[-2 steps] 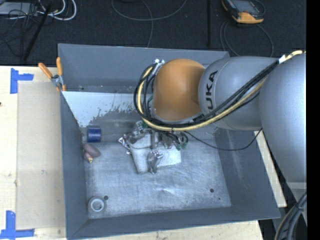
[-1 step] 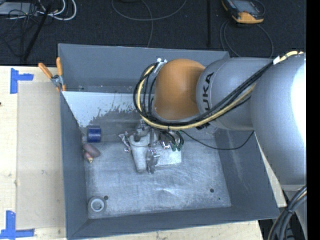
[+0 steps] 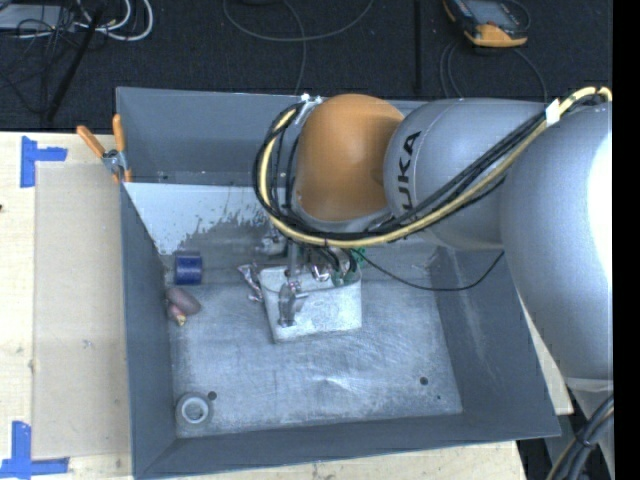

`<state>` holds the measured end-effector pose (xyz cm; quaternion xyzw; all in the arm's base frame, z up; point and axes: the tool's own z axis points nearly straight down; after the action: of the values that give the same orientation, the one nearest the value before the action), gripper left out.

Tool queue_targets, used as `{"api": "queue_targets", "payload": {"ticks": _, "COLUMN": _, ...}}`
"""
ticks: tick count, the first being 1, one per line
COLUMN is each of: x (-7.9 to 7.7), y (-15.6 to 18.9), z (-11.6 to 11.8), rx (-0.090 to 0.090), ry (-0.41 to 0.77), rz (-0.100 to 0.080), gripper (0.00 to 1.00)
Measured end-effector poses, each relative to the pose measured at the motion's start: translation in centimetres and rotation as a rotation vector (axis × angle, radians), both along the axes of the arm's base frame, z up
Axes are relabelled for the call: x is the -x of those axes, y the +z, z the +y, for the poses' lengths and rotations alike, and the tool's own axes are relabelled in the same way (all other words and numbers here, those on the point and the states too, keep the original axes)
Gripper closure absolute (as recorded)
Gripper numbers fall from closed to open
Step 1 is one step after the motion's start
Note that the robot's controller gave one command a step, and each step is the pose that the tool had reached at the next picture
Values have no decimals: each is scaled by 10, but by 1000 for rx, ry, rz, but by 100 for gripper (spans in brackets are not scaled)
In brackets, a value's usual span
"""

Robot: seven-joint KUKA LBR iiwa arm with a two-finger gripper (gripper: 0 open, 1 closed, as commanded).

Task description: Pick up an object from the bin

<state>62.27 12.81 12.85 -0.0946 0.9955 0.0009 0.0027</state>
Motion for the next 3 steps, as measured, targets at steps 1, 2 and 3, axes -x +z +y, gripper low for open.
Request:
{"api": "queue_targets", "payload": {"ticks": 1, "x": 23, "y": 21, "z": -3, "rx": 2, "ry": -40, "rz": 6, "gripper": 0}}
{"api": "queue_targets", "payload": {"ticks": 2, "x": 1, "y": 38, "z": -42, "rx": 2, "ry": -98, "rz": 1, "gripper": 0}}
{"api": "queue_targets", "payload": {"ticks": 3, "x": 8, "y": -18, "z": -98, "rx": 2, "ry": -70, "rz": 9, "gripper": 0}}
